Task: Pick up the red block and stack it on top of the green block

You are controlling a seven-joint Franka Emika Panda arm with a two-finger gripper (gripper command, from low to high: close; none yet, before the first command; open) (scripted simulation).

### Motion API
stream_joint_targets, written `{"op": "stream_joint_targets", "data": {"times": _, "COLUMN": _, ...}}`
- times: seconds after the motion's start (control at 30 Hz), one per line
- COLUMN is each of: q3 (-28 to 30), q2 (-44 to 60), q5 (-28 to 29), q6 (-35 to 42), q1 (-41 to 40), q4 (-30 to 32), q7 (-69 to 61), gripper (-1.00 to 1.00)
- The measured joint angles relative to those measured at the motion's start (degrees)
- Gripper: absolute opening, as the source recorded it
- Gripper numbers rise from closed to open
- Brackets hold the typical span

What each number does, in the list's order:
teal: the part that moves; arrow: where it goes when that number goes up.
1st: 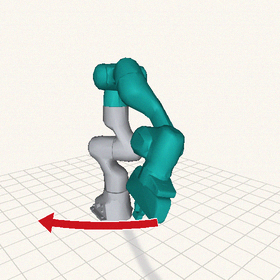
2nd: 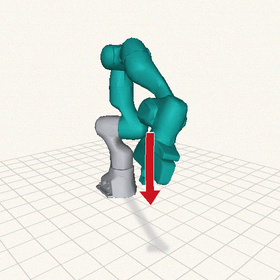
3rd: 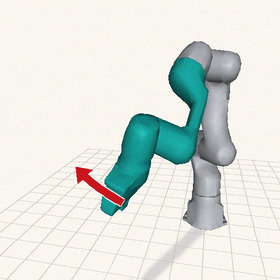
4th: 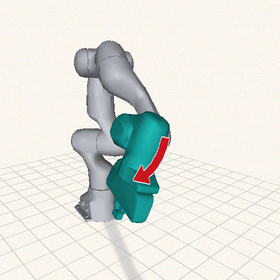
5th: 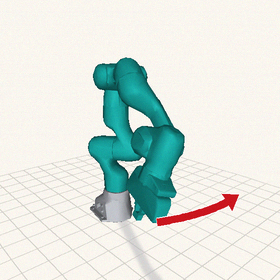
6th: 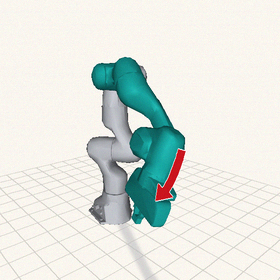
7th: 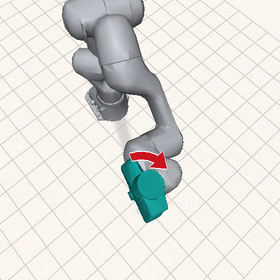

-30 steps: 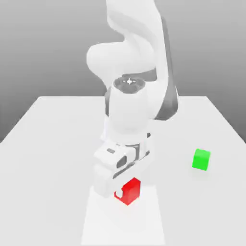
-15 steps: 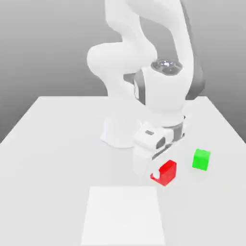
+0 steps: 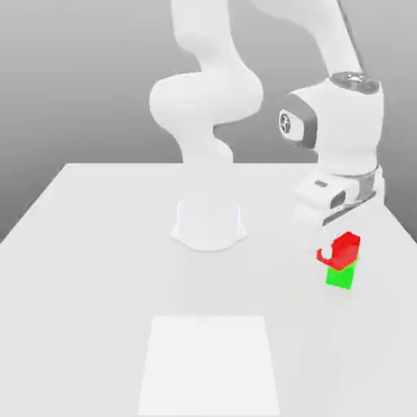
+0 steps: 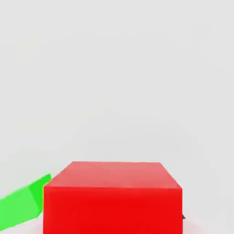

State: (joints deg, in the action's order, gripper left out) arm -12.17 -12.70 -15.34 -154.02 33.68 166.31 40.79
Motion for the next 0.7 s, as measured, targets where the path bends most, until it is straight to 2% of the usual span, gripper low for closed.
{"op": "stream_joint_targets", "data": {"times": 0.3, "q3": -10.28, "q2": -4.14, "q5": -0.07, "q6": 1.51, "q1": 3.72, "q4": 2.38, "q7": 18.39, "gripper": -1.0}}
{"op": "stream_joint_targets", "data": {"times": 0.37, "q3": -12.02, "q2": -2.7, "q5": 0.88, "q6": -0.11, "q1": 3.32, "q4": 2.57, "q7": 21.15, "gripper": -1.0}}
{"op": "stream_joint_targets", "data": {"times": 0.5, "q3": -13.47, "q2": 4.59, "q5": 5.88, "q6": -7.2, "q1": 1.03, "q4": 2.48, "q7": 25.25, "gripper": -1.0}}
{"op": "stream_joint_targets", "data": {"times": 0.6, "q3": -13.44, "q2": 10.94, "q5": 13.48, "q6": -13.12, "q1": -1.56, "q4": 2.41, "q7": 30.47, "gripper": -1.0}}
{"op": "stream_joint_targets", "data": {"times": 0.63, "q3": -11.98, "q2": 12.43, "q5": 15.79, "q6": -14.47, "q1": -0.66, "q4": 2.39, "q7": 32.06, "gripper": 1.0}}
{"op": "stream_joint_targets", "data": {"times": 0.7, "q3": -11.98, "q2": 12.43, "q5": 15.79, "q6": -14.47, "q1": -1.34, "q4": 2.39, "q7": 32.06, "gripper": 1.0}}
